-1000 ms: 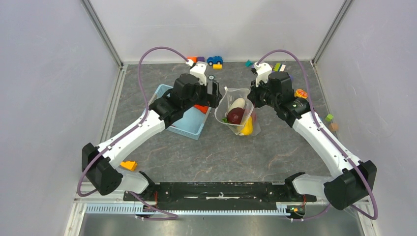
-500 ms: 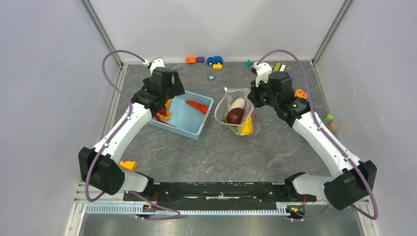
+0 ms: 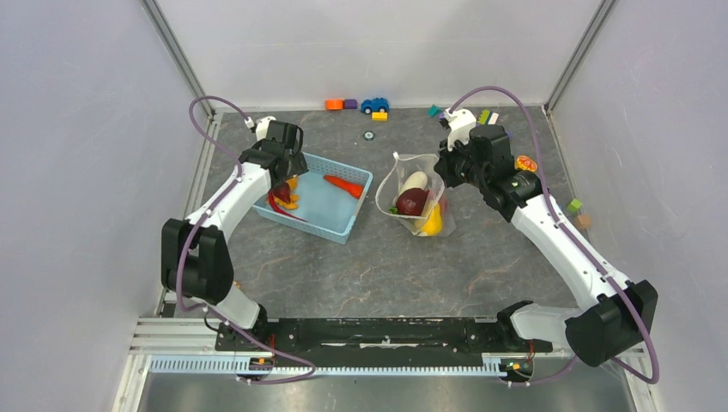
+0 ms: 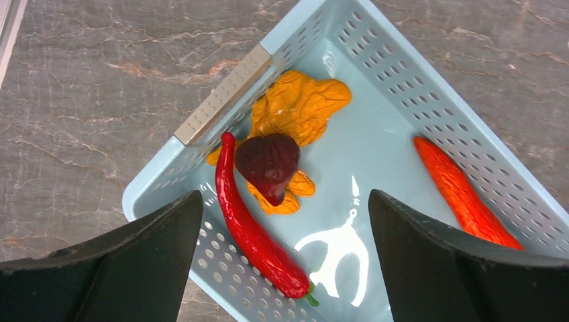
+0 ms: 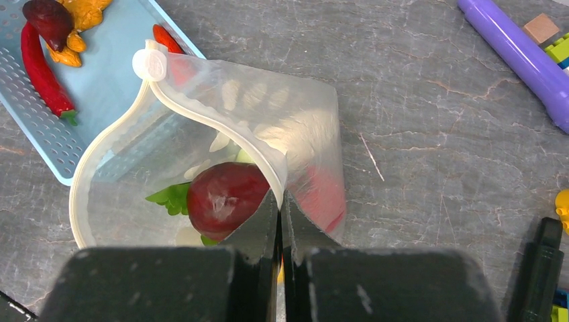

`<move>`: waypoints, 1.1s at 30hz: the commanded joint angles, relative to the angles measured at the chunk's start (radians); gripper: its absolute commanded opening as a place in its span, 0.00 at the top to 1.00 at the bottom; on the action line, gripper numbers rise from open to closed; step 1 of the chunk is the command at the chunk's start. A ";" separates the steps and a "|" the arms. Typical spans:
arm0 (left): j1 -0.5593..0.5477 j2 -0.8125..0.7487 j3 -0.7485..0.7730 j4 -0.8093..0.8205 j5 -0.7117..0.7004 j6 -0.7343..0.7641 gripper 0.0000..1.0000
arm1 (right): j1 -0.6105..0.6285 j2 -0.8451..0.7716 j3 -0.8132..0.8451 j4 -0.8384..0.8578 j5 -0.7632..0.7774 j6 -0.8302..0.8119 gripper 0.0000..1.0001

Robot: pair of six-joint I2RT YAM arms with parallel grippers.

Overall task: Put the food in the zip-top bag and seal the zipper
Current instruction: Pick up the fake vegetable from the bin.

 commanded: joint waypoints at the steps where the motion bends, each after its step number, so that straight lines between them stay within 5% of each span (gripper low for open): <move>1: 0.030 0.037 0.005 0.008 -0.033 -0.043 0.03 | -0.006 -0.020 0.019 0.025 0.018 -0.016 0.96; 33: 0.099 0.199 -0.026 0.122 0.093 -0.033 0.32 | -0.013 -0.045 -0.002 0.021 0.043 0.000 0.96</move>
